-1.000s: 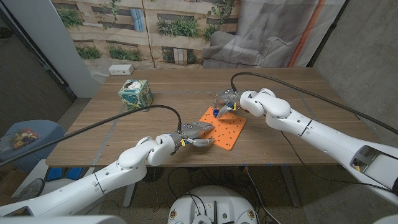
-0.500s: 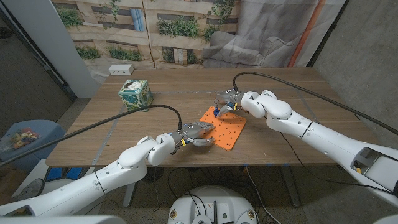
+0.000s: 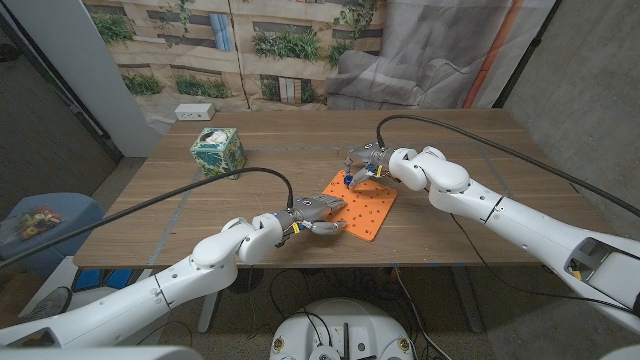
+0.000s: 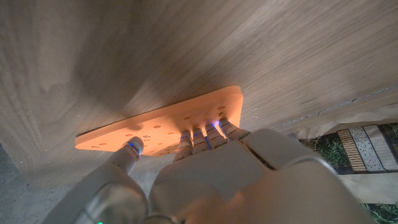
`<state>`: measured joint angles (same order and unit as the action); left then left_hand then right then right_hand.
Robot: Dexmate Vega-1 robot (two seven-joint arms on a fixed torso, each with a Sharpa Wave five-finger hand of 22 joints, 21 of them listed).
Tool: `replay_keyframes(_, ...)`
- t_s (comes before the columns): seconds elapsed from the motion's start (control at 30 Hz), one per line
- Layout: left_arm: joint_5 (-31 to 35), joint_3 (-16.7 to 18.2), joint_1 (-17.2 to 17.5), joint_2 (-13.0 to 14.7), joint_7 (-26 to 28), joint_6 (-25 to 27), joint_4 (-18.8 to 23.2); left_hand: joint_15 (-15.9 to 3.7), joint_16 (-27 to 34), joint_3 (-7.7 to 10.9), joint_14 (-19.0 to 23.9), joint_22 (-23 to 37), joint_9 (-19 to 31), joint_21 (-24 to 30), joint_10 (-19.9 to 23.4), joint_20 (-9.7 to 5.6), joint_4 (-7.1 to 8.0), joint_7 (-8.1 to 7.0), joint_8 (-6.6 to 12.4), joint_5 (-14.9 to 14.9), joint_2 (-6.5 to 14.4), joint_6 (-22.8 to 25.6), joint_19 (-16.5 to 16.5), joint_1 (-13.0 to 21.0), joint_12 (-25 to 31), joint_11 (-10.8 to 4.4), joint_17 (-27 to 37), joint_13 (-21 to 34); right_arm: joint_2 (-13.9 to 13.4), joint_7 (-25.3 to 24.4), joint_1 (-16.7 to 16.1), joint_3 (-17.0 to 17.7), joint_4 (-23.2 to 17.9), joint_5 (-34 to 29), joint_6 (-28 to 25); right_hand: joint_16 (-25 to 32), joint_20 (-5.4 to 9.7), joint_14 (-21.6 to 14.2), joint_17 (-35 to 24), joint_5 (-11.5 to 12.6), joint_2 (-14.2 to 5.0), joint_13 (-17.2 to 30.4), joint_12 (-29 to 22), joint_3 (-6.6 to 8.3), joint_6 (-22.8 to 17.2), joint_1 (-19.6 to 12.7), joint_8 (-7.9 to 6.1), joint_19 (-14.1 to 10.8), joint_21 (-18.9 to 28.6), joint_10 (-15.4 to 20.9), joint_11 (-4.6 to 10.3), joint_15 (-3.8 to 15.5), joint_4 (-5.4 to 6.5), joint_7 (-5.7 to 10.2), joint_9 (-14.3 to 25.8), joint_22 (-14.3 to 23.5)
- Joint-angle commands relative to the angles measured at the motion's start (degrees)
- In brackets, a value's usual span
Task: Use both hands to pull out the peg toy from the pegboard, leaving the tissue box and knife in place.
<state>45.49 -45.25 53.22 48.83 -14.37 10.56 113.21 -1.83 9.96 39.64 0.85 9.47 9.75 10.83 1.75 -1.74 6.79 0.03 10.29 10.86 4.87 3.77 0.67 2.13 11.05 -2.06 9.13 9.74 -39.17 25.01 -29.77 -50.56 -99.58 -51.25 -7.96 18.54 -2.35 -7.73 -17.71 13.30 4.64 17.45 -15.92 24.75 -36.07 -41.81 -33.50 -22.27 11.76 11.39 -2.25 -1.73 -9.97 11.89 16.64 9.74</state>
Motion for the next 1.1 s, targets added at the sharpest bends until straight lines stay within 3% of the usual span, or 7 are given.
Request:
replay_keyframes(0.03, -0.21, -0.26, -0.38, -0.32, -2.63, 0.01, -0.38, 0.08, 0.29, 0.52, 2.21, 0.17, 0.19, 0.23, 2.66, -6.01, 0.02, 1.01, 0.43, 0.01, 5.09, 2.14, 1.22, 0.6, 0.2, 0.47, 0.37, 0.23, -0.14, -1.24, -0.05, -0.19, 0.31, 0.72, -0.22, 0.48, 0.26, -0.69, -0.35, -0.34, -0.52, 0.11, -0.45, 0.51, -1.04, -1.0, -0.77, -0.81, 0.22, 0.7, 0.34, 0.41, -0.06, 0.34, 0.26, 0.1)
replay_keyframes(1.1, -0.32, -0.59, -0.63, -0.38, -2.93, 0.57, -0.38, 0.04, 0.26, 1.52, 3.06, 0.16, 0.16, 0.25, 3.5, -5.91, -0.99, 1.17, 0.36, -0.14, 5.0, 2.97, 1.86, 1.14, 0.2, 0.6, 0.29, 0.24, -1.05, -4.14, -1.84, 1.59, -0.37, 5.18, -1.49, 1.56, 1.62, -2.8, -0.84, -0.8, -1.67, -0.16, -0.67, 1.31, -8.78, -5.55, -5.32, -3.55, 0.22, 3.89, 2.92, 3.26, 0.09, 0.73, 1.44, 0.08)
